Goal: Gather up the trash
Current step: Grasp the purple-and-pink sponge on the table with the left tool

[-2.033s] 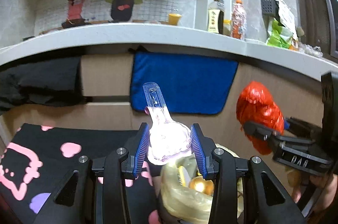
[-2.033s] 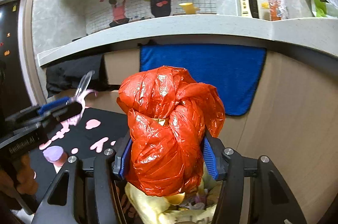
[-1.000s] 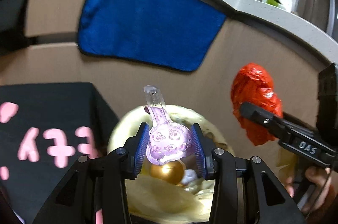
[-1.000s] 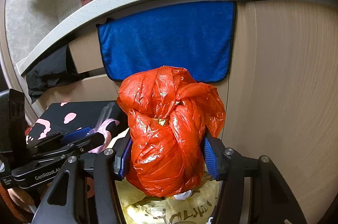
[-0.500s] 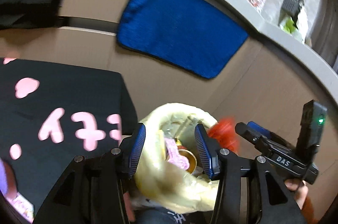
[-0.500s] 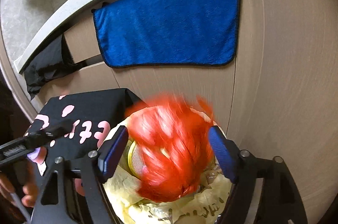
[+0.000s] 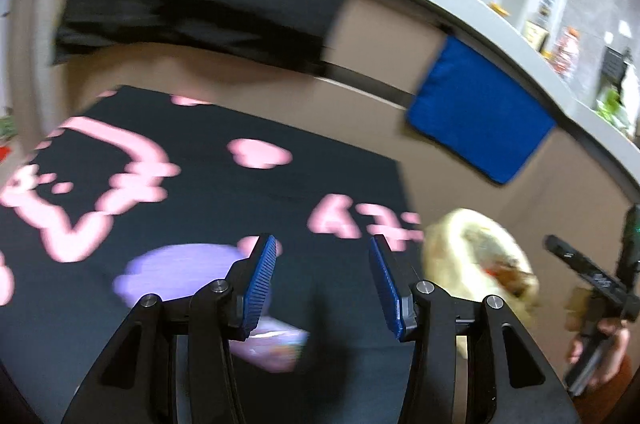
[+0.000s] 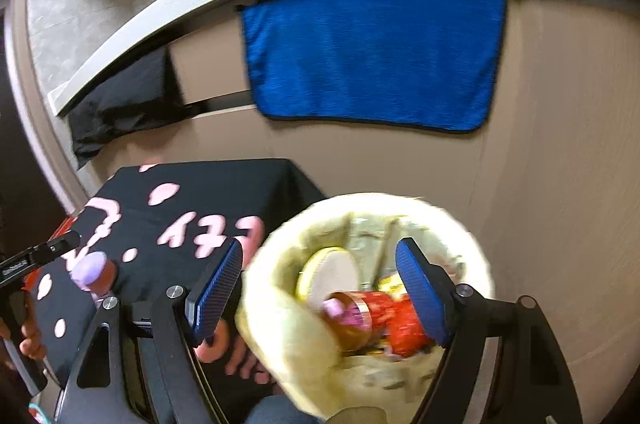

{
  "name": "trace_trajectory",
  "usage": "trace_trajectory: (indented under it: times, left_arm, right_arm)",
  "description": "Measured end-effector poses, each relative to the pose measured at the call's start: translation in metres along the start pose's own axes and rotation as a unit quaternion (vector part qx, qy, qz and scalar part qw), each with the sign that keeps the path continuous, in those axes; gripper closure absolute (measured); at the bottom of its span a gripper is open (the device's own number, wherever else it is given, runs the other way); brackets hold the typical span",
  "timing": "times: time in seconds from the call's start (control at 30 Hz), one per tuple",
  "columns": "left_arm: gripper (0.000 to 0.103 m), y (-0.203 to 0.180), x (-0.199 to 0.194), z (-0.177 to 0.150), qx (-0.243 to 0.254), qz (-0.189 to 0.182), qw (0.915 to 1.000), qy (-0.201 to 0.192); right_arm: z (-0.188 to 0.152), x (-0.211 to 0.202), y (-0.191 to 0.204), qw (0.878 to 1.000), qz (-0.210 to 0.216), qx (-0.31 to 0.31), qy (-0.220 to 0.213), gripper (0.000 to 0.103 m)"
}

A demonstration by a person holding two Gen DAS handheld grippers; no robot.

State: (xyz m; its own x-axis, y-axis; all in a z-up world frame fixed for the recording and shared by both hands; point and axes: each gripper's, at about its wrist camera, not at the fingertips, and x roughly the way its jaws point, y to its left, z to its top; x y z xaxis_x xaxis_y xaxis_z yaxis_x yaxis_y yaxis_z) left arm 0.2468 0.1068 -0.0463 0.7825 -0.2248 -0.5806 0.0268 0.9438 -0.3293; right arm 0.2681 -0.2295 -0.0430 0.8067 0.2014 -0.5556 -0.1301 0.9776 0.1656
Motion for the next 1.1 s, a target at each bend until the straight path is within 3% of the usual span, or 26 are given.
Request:
trace_trajectory:
  times: [0.17,0.3,0.47,0.57,0.7,0.77,0.93,1.1]
  left_arm:
    - [0.054,0.073,-0.015,-0.003,-0.061,0.03,0.9977,-0.006]
    - [0.054,0.103,-0.01,-0.004,-0.071,0.022,0.9972,0.007]
    - [0.054,0.097,0.01,0.005,-0.008,-0.023,0.9993,0.028]
    - [0.054,0.09,0.025,0.012,0.021,-0.032,0.9987,0.035]
    - [0.054,0.098,0.055,0.014,0.007,-0.022,0.9972,0.071]
    - [0.054,0.103,0.06,0.011,-0.006,-0.034,0.9956,0.087]
    - [0.054,0.103,0.044,-0.007,-0.014,-0.069,0.9922,0.103]
    - [0.054,0.087,0.025,-0.026,0.035,-0.106,0.9845,0.135]
  right_arm:
    - [-0.007,0.005,0.046,0.998,0.057,-0.021,0.004,0.027]
    - [-0.018,0.016,0.087,0.994,0.095,-0.052,0.024,0.027]
    - [-0.036,0.033,0.121,0.989,0.116,-0.073,0.063,0.027]
    - [-0.047,0.038,0.132,0.985,0.128,-0.074,0.084,0.027]
    - [-0.061,0.037,0.147,0.983,0.117,-0.103,0.097,0.027]
    - [-0.065,0.035,0.15,0.982,0.116,-0.111,0.099,0.027]
    - [-0.068,0.033,0.148,0.983,0.105,-0.118,0.099,0.027]
    - [-0.073,0.04,0.149,0.98,0.122,-0.109,0.112,0.027]
